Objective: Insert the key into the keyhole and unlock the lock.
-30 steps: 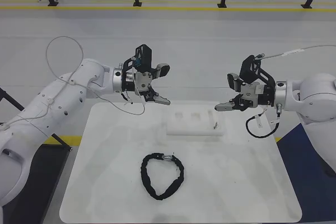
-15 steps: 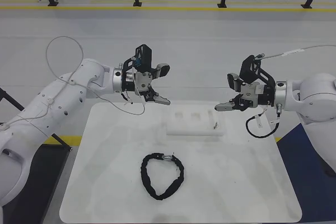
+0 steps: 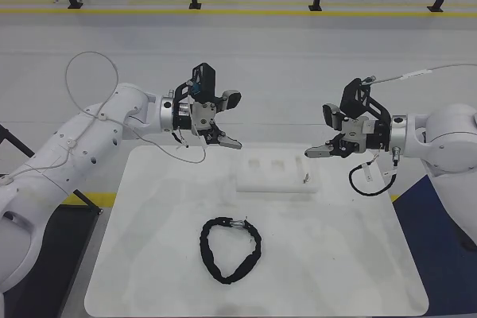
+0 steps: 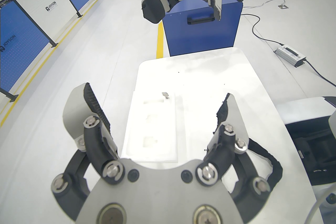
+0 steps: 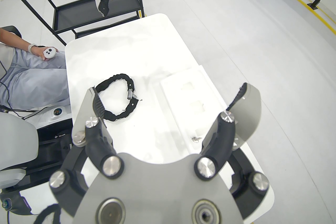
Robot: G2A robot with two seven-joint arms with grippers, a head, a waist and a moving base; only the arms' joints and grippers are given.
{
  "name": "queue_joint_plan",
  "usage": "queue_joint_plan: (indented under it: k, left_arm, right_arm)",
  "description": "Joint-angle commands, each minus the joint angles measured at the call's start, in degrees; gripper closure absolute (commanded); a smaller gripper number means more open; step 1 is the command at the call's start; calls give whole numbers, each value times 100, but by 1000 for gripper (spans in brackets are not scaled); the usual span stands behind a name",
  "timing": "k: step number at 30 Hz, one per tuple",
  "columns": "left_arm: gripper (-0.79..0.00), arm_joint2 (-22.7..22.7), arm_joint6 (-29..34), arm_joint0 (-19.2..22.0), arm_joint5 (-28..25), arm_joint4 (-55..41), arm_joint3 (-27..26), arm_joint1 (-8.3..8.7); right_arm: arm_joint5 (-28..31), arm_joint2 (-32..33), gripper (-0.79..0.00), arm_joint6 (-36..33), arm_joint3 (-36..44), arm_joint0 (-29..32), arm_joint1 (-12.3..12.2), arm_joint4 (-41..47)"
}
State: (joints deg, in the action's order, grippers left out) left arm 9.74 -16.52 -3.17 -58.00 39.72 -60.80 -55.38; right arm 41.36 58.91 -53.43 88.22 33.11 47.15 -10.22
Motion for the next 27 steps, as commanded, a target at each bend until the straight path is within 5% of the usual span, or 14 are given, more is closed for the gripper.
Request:
queue_joint_plan:
  k: [1,8,27]
  left_arm:
    - [-785,0,0,0,0,0,0,0]
    - [-785,0,0,0,0,0,0,0]
    - [-785,0,0,0,0,0,0,0]
  right_arm:
    - [-93,-5,-785,130,-30,89,2,-62]
    - [-531,-235,-785,356,-311,311,59,-371]
    - [-3023,-1304,-785,324,-1408,329,529,-554]
